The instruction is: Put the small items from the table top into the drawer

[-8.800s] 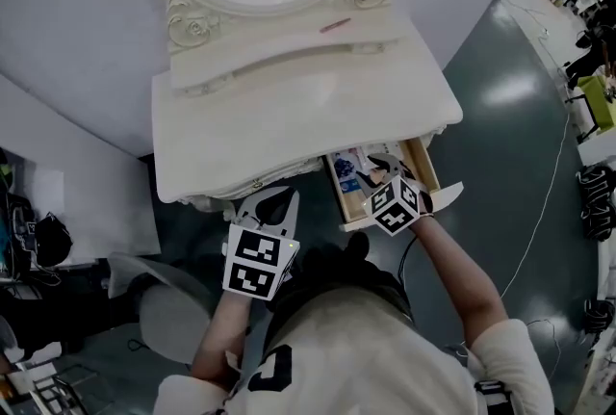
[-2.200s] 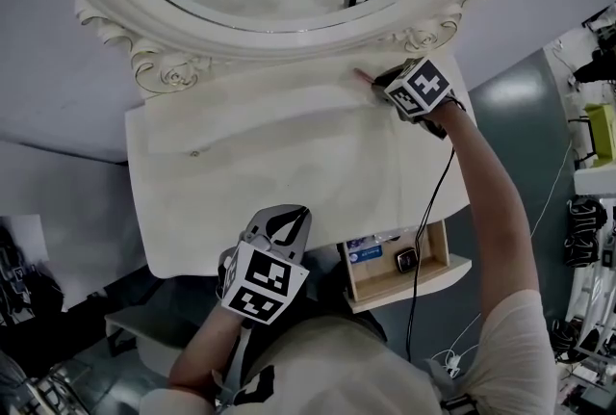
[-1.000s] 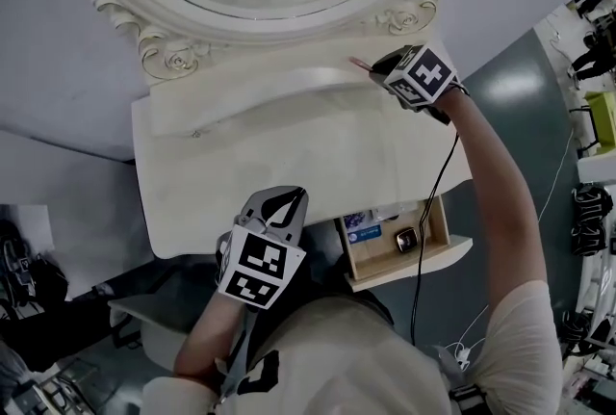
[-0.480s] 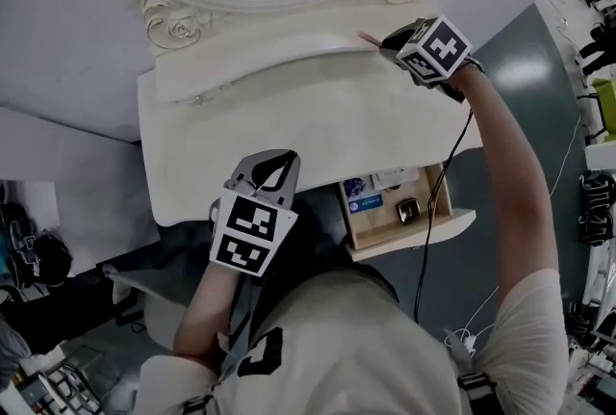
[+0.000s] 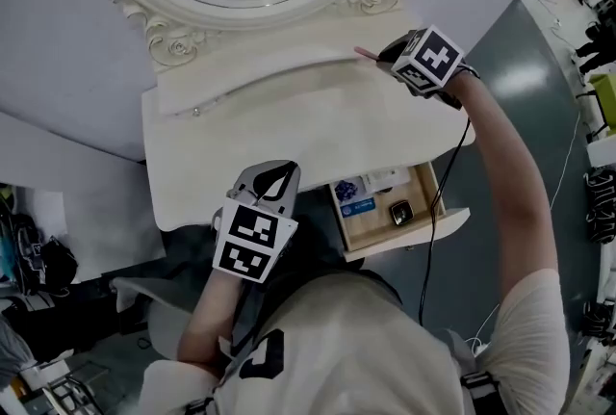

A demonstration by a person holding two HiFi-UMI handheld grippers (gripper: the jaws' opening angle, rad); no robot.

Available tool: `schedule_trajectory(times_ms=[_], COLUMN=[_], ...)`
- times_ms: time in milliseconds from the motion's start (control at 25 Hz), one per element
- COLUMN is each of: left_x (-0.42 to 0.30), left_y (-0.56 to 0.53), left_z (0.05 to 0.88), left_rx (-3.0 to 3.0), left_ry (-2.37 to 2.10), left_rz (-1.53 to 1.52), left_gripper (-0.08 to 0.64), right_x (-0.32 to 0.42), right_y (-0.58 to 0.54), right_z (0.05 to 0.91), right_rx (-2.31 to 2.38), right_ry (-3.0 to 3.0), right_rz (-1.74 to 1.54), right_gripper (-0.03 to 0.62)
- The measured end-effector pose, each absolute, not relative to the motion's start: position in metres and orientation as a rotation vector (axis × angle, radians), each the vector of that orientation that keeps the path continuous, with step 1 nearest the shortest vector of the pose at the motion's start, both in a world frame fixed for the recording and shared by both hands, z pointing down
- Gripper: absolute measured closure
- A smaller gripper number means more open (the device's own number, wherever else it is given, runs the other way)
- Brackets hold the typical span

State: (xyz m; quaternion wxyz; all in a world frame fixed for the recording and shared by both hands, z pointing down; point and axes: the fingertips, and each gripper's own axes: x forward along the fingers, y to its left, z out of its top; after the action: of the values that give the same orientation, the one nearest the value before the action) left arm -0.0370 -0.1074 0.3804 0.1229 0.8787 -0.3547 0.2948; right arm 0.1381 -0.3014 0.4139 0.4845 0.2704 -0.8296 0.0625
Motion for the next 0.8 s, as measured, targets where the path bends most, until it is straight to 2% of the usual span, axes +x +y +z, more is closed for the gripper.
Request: schedule_trajectory(times_ms=[800], left_x=[0.02], left_y=[-0.052], left_z=[0.359], left_rx=[2.644], left_ry=[-1.027], left_rz=[0.869], left_gripper=[0.502], right_x=[0.203], right_y=[-0.231], right_z=[0.402], right_rx=[0.696], right_ry=[-2.007], right_rz=[0.139], right_gripper=[0.531])
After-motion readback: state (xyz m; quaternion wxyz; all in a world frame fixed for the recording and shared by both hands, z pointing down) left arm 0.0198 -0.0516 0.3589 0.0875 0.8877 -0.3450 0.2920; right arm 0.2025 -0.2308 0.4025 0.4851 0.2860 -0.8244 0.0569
